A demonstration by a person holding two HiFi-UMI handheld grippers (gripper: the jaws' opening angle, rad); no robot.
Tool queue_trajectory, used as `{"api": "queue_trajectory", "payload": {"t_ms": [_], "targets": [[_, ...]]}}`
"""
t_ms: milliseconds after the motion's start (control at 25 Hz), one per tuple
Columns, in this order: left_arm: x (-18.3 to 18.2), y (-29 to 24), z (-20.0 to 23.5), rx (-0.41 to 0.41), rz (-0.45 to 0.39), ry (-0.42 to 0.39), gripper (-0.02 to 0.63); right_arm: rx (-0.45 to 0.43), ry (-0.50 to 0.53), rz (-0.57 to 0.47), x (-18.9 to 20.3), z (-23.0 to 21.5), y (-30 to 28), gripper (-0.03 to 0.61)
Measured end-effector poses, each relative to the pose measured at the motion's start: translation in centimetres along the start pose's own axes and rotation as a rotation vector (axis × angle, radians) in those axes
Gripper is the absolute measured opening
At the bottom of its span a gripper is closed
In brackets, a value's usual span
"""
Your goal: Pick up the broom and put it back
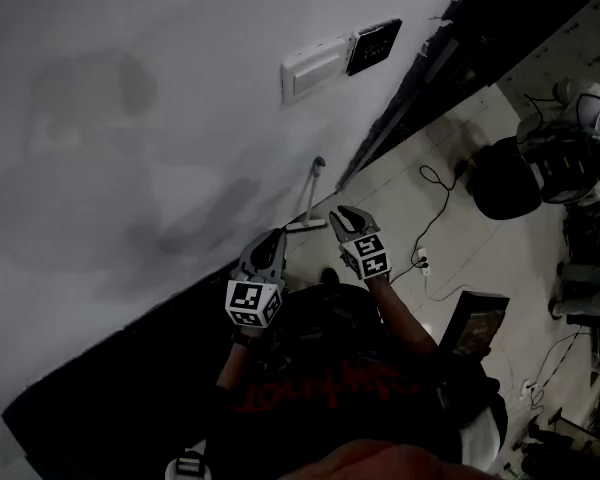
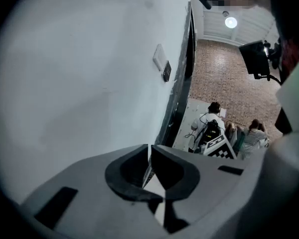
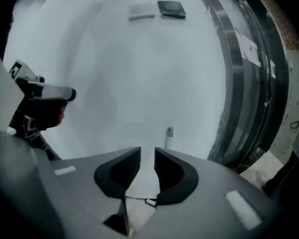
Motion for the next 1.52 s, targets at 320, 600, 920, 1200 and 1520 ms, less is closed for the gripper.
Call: {"api": "queue_trajectory", "payload": {"t_ms": [320, 600, 920, 1200, 1520], "targets": [[0.5, 3.2, -0.5, -0.02, -0.007, 0.035, 0.003, 0.05, 0.001, 0.161, 1.4, -7.6, -10.1, 0.123], [1.5, 5.3, 0.4, -0.136, 0.016, -0.051, 0.071, 0.04, 0.004, 0.189, 1.1, -9.8, -14.8, 0.104], [2.2, 3.1, 1.5, -0.133, 0.042, 0.014, 0.065, 0.004, 0.076, 0.128, 1.6, -4.7, -9.3, 0.1], [1.9, 0.2, -1.2, 0.023, 0.056, -0.064, 0.025, 0.002, 0.173, -0.094, -4.6, 0.6, 3.1, 0.1], [3.4, -2.5, -2.1, 0.064, 0.137, -0.18, 0.009, 0.007, 0.158, -0.216, -10.2, 3.6, 13.1, 0.1]]}}
Point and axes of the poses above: the fingertips, and each gripper's own axes: y backward along the fingers, z to its left, x out of its underside, the point moved 3 cm from there along y, backward along the fingers, and after that the axes turned 9 degrees about -x, right-handed, at the moved point
